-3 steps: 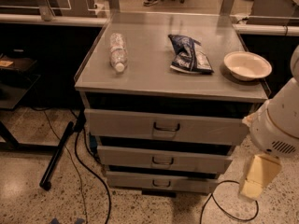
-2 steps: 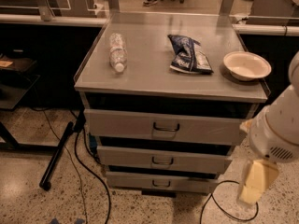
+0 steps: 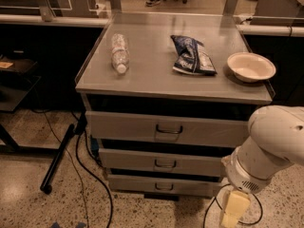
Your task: Open middle drawer
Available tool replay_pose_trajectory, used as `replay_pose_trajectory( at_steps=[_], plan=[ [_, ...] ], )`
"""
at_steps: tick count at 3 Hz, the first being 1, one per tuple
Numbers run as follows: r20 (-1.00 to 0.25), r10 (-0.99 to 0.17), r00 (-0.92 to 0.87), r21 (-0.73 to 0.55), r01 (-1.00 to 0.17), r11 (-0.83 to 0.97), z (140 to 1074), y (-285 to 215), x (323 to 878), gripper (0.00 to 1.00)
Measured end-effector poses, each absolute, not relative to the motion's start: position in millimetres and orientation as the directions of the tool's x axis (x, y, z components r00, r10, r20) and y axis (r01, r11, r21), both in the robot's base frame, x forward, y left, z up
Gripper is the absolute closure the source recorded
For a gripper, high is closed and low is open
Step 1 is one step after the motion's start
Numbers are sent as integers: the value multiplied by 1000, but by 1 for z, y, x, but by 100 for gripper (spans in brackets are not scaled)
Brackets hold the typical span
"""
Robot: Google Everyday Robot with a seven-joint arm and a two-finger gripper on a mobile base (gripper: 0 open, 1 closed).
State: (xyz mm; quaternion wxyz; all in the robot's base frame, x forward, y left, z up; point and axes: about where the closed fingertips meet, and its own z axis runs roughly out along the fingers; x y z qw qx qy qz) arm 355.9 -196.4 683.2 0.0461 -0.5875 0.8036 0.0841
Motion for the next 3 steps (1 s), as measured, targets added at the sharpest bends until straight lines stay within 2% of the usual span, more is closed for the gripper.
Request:
replay_pose_trajectory(
  at_steps=[1,3],
  plan=[
    [-173,-936,-306,81,-952,296,683,-196,356,0],
    [-250,-893,-375,143,-926,349,619,-189,363,0]
  ],
)
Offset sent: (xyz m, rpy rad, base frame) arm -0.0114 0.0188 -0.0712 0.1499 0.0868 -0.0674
